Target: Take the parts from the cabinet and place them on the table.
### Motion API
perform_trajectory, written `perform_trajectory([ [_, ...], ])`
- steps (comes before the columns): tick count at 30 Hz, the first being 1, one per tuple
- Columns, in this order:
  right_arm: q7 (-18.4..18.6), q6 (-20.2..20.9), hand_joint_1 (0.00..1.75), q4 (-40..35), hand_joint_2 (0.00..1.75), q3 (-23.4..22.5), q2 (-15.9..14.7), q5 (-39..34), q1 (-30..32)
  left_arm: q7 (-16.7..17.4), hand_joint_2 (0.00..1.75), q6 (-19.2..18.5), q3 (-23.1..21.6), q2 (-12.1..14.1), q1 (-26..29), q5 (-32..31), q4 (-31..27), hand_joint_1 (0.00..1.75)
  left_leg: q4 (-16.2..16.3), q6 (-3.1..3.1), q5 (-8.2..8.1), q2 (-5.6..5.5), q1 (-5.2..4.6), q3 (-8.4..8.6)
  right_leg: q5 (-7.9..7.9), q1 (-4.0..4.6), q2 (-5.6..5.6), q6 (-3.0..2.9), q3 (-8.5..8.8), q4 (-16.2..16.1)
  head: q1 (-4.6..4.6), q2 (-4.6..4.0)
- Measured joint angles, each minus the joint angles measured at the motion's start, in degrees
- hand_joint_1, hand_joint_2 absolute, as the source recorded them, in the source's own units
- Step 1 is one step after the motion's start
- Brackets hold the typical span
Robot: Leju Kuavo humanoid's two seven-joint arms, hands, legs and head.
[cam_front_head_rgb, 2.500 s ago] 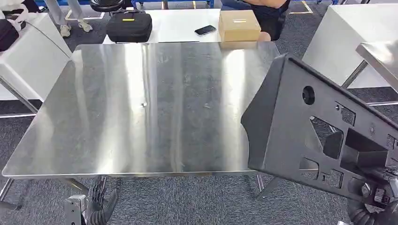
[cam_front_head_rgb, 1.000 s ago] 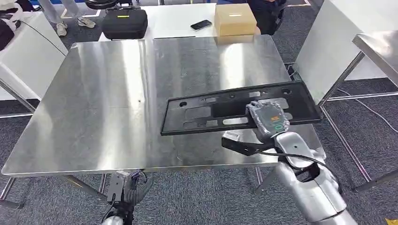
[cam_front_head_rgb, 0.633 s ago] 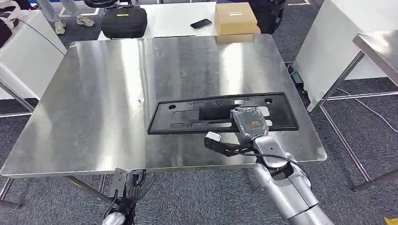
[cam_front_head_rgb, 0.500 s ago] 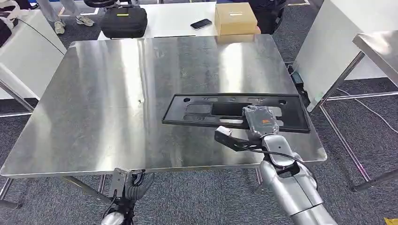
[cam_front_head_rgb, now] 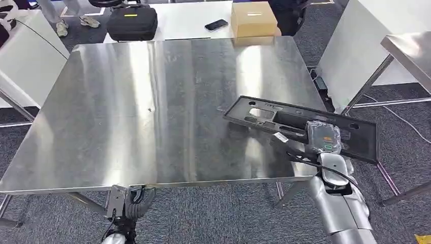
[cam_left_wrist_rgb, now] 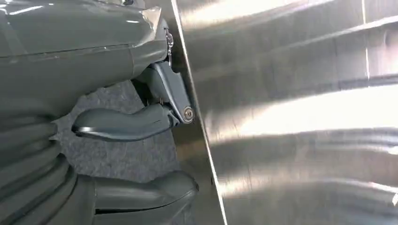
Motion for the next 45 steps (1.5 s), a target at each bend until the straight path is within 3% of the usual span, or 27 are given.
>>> perform_trajectory([
  [6, -2.1, 0.1, 1.69, 0.0, 1.75, -1.9, 0.6, 1.7, 0.5, 2.6, 1.75, 8.4, 9.6, 1.1, 2.0, -3.5, -3.3, 0.0, 0.0, -0.06, -0.01, 0.26, 0.19, -0.24, 0.02, 0.21, 0.19, -0.03, -0.31, 0.0, 0.02, 0.0],
  [12, -2.7, 0.2, 1.69, 0.0, 1.75, -2.1, 1.1, 2.1, 0.5, 2.9, 1.75, 8.8, 18.4, 1.5, 2.7, -6.1, -6.0, 0.0, 0.0, -0.25, 0.17, -0.21, 0.3, -0.25, 0.08, 0.29, -0.15, -0.09, -0.28, -0.1, 0.0, 0.0],
  [22, -2.8, 0.2, 1.69, 0.0, 1.75, -2.2, 1.7, 2.1, 0.5, 2.5, 1.75, 9.6, 22.0, 1.5, 2.3, -6.3, -7.1, 0.0, 0.0, -0.38, 0.53, -0.33, 0.42, -0.35, 0.36, 0.41, -0.33, -0.33, -0.27, -0.1, 0.0, 0.0],
  [26, -3.3, 0.2, 1.69, 0.0, 1.75, -2.1, 2.2, 2.6, 0.2, 2.0, 1.75, 18.7, 25.2, 1.4, -1.8, -8.2, -7.7, 0.0, 0.0, -0.42, 0.51, -0.37, 0.51, -0.31, 0.37, 0.4, -0.45, -0.34, 0.08, 0.0, 0.02, 0.0],
  [28, -3.9, 0.5, 1.69, 0.0, 1.75, -2.1, 2.9, 3.2, -0.4, 0.2, 1.75, 24.0, 29.0, 1.1, -3.4, -10.0, -7.7, 0.0, 0.0, -0.46, 0.48, -0.14, 0.55, -0.21, 0.39, 0.41, -0.14, -0.34, 0.06, 0.0, 0.02, 0.0],
  [29, -4.1, 0.8, 1.69, 0.2, 1.75, -2.0, 3.2, 3.5, -0.9, -0.8, 1.75, 24.8, 31.5, 0.8, -4.1, -11.2, -7.7, 0.0, 0.0, -0.49, 0.46, -0.06, 0.55, -0.13, 0.39, 0.41, -0.04, -0.34, 0.06, 0.0, 0.0, 0.0],
  [34, -4.7, 0.9, 1.69, 1.9, 1.75, -0.9, 4.2, 3.8, -4.1, -2.5, 1.75, 25.5, 41.9, -1.0, -6.9, -15.1, -7.8, 0.0, 0.0, -0.58, 0.38, 0.06, 0.52, 0.02, 0.35, 0.41, 0.1, -0.32, 0.06, 0.0, 0.0, 0.0],
  [39, -5.3, 0.9, 1.69, 3.5, 1.75, -0.2, 5.3, 4.3, -6.0, -3.9, 1.75, 25.5, 49.1, -2.8, -9.1, -20.0, -7.4, 0.0, 0.0, -0.53, 0.28, 0.05, 0.52, -0.03, 0.32, 0.41, 0.09, -0.32, 0.07, -0.1, 0.02, 0.0],
  [45, -5.4, 0.9, 1.69, 4.5, 1.75, 0.1, 6.0, 4.9, -6.7, -5.8, 1.75, 25.5, 55.6, -4.2, -10.6, -21.8, -7.3, 0.0, 0.0, -0.48, 0.21, 0.06, 0.5, -0.03, 0.32, 0.41, 0.12, -0.31, 0.08, -0.2, 0.0, 0.0],
])
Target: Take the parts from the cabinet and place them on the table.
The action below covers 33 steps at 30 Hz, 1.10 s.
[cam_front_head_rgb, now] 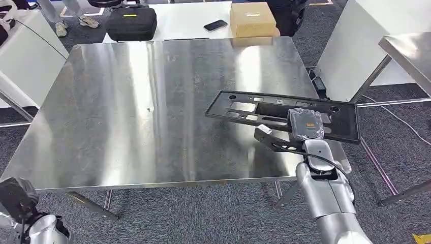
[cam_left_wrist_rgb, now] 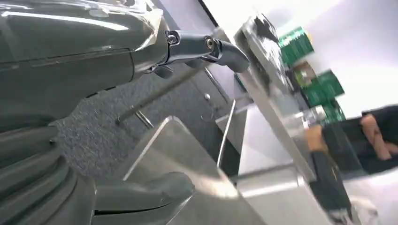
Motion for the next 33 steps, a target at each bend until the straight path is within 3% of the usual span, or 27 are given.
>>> perform_trajectory([
  [6, -0.4, 0.1, 1.69, 0.2, 1.75, 0.2, 0.6, 0.4, -0.2, 1.4, 1.75, -0.3, 1.0, -0.3, -0.4, 2.9, -0.7, 0.0, 0.0, -0.01, -0.02, -0.01, 0.0, 0.0, 0.0, 0.0, 0.0, 0.0, -0.01, 0.0, 0.0, 0.0],
  [13, -1.2, 0.1, 1.69, 1.2, 1.75, 0.6, 0.9, 0.7, -0.8, 3.7, 1.75, -3.0, -5.0, 0.4, -0.3, 8.3, -2.4, 0.0, 0.0, -0.01, -0.02, -0.01, 0.0, 0.0, 0.0, 0.0, 0.0, 0.0, 0.02, 0.0, 0.02, 0.0],
  [24, -1.3, 0.1, 1.69, 2.5, 1.75, 0.7, 1.0, 0.6, -1.5, 4.0, 1.75, -3.2, -7.5, 0.6, 0.1, 9.2, -3.3, 0.0, 0.0, -0.01, -0.03, -0.01, 0.0, 0.0, 0.0, 0.0, 0.0, 0.0, 0.02, 0.0, 0.02, 0.0],
  [33, -7.0, -2.6, 1.69, 4.3, 1.75, 2.6, 2.9, -4.6, -2.1, 4.8, 1.75, -9.9, -12.7, 0.9, 1.7, 14.5, -7.3, 0.0, 0.0, -0.01, -0.03, 0.02, 0.02, 0.01, 0.0, 0.01, 0.01, 0.0, 0.02, 0.0, 0.02, 0.0],
])
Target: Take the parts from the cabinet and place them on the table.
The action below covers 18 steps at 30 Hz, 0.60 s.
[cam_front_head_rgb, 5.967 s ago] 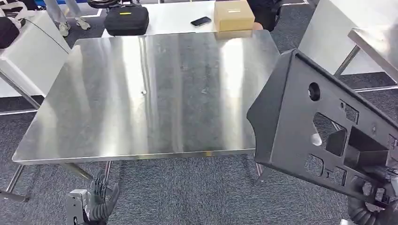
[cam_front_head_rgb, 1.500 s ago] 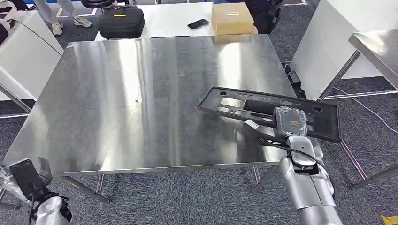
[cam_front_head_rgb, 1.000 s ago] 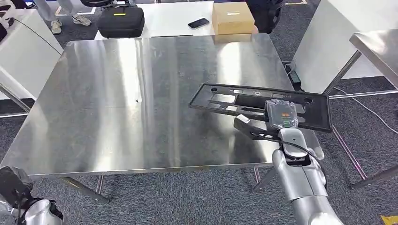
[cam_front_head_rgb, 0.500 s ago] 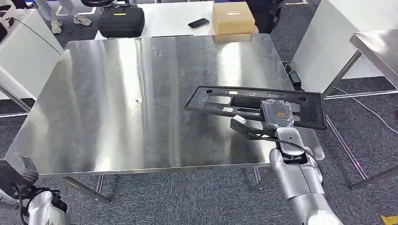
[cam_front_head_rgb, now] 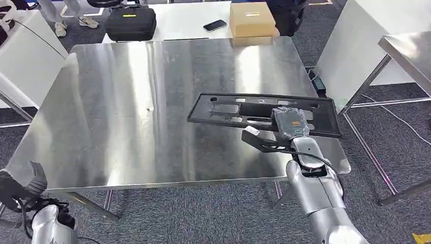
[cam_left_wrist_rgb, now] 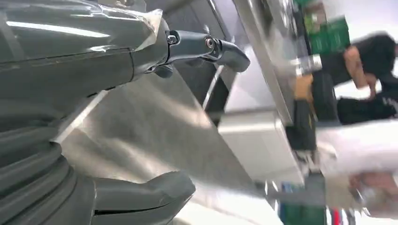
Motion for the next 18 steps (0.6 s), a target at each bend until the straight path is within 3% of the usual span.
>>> perform_trajectory([
  [1, -0.8, -0.1, 0.0, 0.2, 0.0, 0.6, 0.5, -0.7, -0.1, 0.4, 1.75, -0.6, -0.7, 0.0, 0.3, 0.4, -0.8, 0.0, 0.0, 0.0, 0.0, 0.0, 0.0, 0.01, 0.0, 0.0, 0.01, 0.0, 0.0, 0.0, -0.02, 0.0],
  [3, -1.6, -0.3, 0.0, 0.6, 0.0, 2.1, 1.5, -1.7, -0.5, 0.5, 1.75, -1.3, -1.9, 0.0, 0.7, 0.9, -2.0, 0.0, 0.0, 0.0, 0.0, 0.01, 0.0, 0.0, 0.0, 0.0, 0.03, 0.0, -0.01, 0.0, 0.0, 0.0],
  [4, -1.8, -0.4, 0.0, 0.7, 0.0, 2.7, 2.0, -2.3, -0.8, 0.5, 0.0, -1.4, -2.5, -0.1, 0.8, 1.3, -2.5, 0.0, 0.0, 0.0, 0.0, 0.01, 0.0, 0.01, 0.0, 0.01, 0.03, 0.0, 0.0, 0.0, 0.0, 0.0],
  [9, -1.9, -0.3, 0.0, 0.4, 0.0, 5.4, 4.2, -4.1, -2.0, 0.6, 0.0, -1.4, -5.1, -0.3, 1.5, 4.2, -4.2, 0.0, 0.0, 0.0, 0.01, 0.0, -0.01, 0.04, 0.0, 0.01, 0.0, 0.0, 0.0, 0.0, 0.0, 0.0],
  [18, -0.5, 0.5, 0.0, -2.0, 0.0, 6.0, 3.7, -4.2, -1.7, 1.2, 0.0, -1.8, -8.5, -0.3, 1.7, 6.2, -4.2, 0.0, 0.0, 0.0, -0.01, 0.03, -0.03, 0.07, 0.0, 0.0, 0.08, 0.0, 0.06, -0.1, 0.0, 0.0],
])
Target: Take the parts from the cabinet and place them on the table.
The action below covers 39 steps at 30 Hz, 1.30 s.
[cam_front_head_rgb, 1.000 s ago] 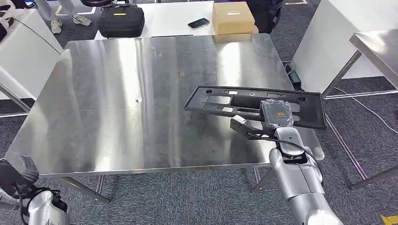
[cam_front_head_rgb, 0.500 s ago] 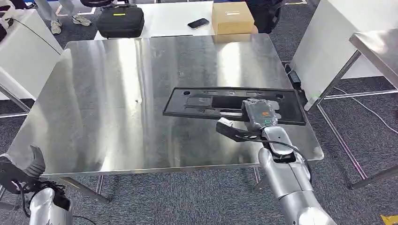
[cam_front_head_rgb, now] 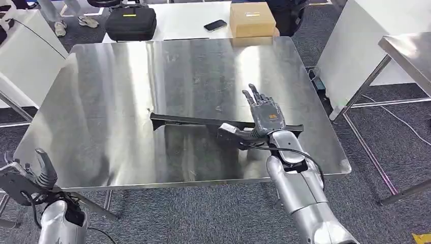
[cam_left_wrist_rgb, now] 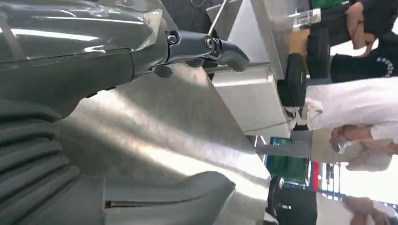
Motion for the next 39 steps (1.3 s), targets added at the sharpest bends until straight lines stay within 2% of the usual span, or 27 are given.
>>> perform_trajectory([
  [4, 0.5, 0.7, 0.0, -0.5, 0.0, -0.5, -0.6, 0.4, 0.1, 0.3, 0.0, -0.2, -0.8, 0.1, 0.0, 0.0, 0.1, 0.0, 0.0, 0.0, -0.01, 0.0, 0.0, 0.0, 0.0, 0.0, 0.0, 0.0, 0.0, 0.0, 0.0, 0.0],
  [6, 1.2, 3.9, 0.0, -0.5, 0.0, -1.1, -0.8, -0.2, 0.1, 0.3, 0.0, -0.5, -1.2, 0.3, 0.0, 0.0, 0.3, 0.0, 0.0, 0.01, -0.01, 0.01, 0.0, 0.01, 0.0, 0.0, 0.01, 0.0, 0.0, 0.0, 0.0, 0.0],
  [8, 2.4, 9.6, 0.0, -0.5, 0.0, -2.2, -1.1, -2.3, 0.1, 0.6, 0.0, -0.7, -1.6, 0.6, -0.1, 0.2, 0.5, 0.0, 0.0, 0.01, -0.01, 0.0, 0.0, 0.02, 0.0, 0.0, 0.01, 0.0, 0.01, 0.0, 0.0, 0.0],
  [9, 3.0, 10.4, 0.0, -0.5, 0.0, -2.7, -1.3, -2.5, 0.2, 0.6, 0.0, -0.7, -1.8, 0.7, -0.1, 0.4, 0.7, 0.0, 0.0, 0.01, -0.01, -0.01, 0.0, 0.01, 0.0, 0.0, 0.01, 0.0, 0.0, 0.0, 0.0, 0.0],
  [13, 5.6, 8.6, 0.0, -1.2, 0.0, -5.1, -2.2, -2.7, 0.0, 1.2, 0.0, -0.3, -2.2, 0.9, 0.0, 0.5, 0.8, 0.0, 0.0, 0.01, -0.01, 0.01, 0.0, 0.03, 0.0, 0.0, 0.01, 0.0, 0.06, 0.0, -0.02, 0.0],
  [18, 6.0, 9.6, 0.0, -3.8, 0.0, -9.0, -3.0, -5.9, -0.1, 1.3, 0.0, 0.2, -2.3, 1.0, 0.4, 0.6, 0.8, 0.0, 0.0, 0.03, -0.03, -0.01, 0.0, 0.03, 0.0, 0.0, 0.0, 0.0, 0.07, 0.0, 0.0, 0.0],
  [26, 1.8, 5.4, 0.0, -7.9, 0.0, -12.6, -3.5, -12.3, -0.6, 1.1, 0.0, 0.5, -2.2, 1.3, 1.4, 1.0, 0.6, 0.0, 0.0, 0.04, -0.04, 0.0, 0.0, 0.03, 0.0, 0.0, 0.01, 0.0, 0.07, 0.0, -0.02, 0.0],
  [31, 1.7, 5.2, 0.0, -8.0, 0.0, -12.7, -3.5, -12.4, -0.6, 1.1, 0.0, 0.5, -2.2, 1.3, 1.5, 1.0, 0.6, 0.0, 0.0, 0.04, -0.04, 0.0, 0.0, 0.03, 0.0, 0.0, 0.01, 0.0, 0.07, 0.0, -0.02, 0.0],
  [33, 1.0, 3.9, 0.0, -9.0, 0.0, -13.0, -3.5, -13.7, -0.7, 1.1, 0.0, 0.5, -2.2, 1.3, 1.7, 1.1, 0.5, 0.0, 0.0, 0.04, -0.04, 0.0, 0.0, 0.04, 0.0, 0.0, 0.0, 0.0, 0.08, 0.0, 0.0, 0.0],
  [34, 0.3, 2.8, 0.0, -10.1, 0.0, -13.3, -3.5, -14.8, -0.9, 1.0, 0.0, 0.6, -2.1, 1.3, 2.0, 1.3, 0.5, 0.0, 0.0, 0.04, -0.04, 0.0, 0.0, 0.04, 0.0, 0.0, 0.01, 0.0, 0.08, 0.0, -0.02, 0.0],
  [35, -1.9, -1.1, 0.0, -14.2, 0.0, -13.7, -3.5, -18.5, -0.3, 0.7, 0.0, 1.1, -2.1, 1.3, 2.9, 1.7, -0.2, 0.0, 0.0, 0.04, -0.04, 0.0, 0.0, 0.05, 0.0, 0.0, 0.01, 0.0, 0.07, 0.0, -0.02, 0.0],
  [36, -2.0, -3.3, 0.0, -22.9, 0.0, -13.8, -3.6, -22.6, 1.5, 0.6, 0.0, 1.5, -1.7, 1.3, 4.5, 1.8, -1.8, 0.0, 0.0, 0.04, -0.07, -0.01, 0.01, 0.06, -0.04, 0.01, 0.0, 0.02, 0.07, 0.0, 0.0, 0.0],
  [37, -2.4, -4.4, 0.0, -35.0, 0.0, -13.8, -5.1, -29.3, 5.8, 0.2, 0.0, 1.3, -0.7, 1.3, 6.9, 2.3, -3.6, 0.0, 0.0, 0.03, -0.25, -0.02, 0.01, 0.15, -0.19, 0.01, 0.0, 0.14, 0.14, 0.0, -0.02, 0.0],
  [39, -4.1, -6.6, 0.0, -41.3, 0.0, -14.0, -7.1, -32.0, 9.4, -0.1, 0.0, 1.2, 0.2, 1.4, 8.4, 3.0, -4.6, 0.0, 0.0, 0.13, -0.37, -0.02, 0.0, 0.21, -0.34, 0.02, 0.0, 0.29, 0.21, -0.1, -0.02, 0.0],
])
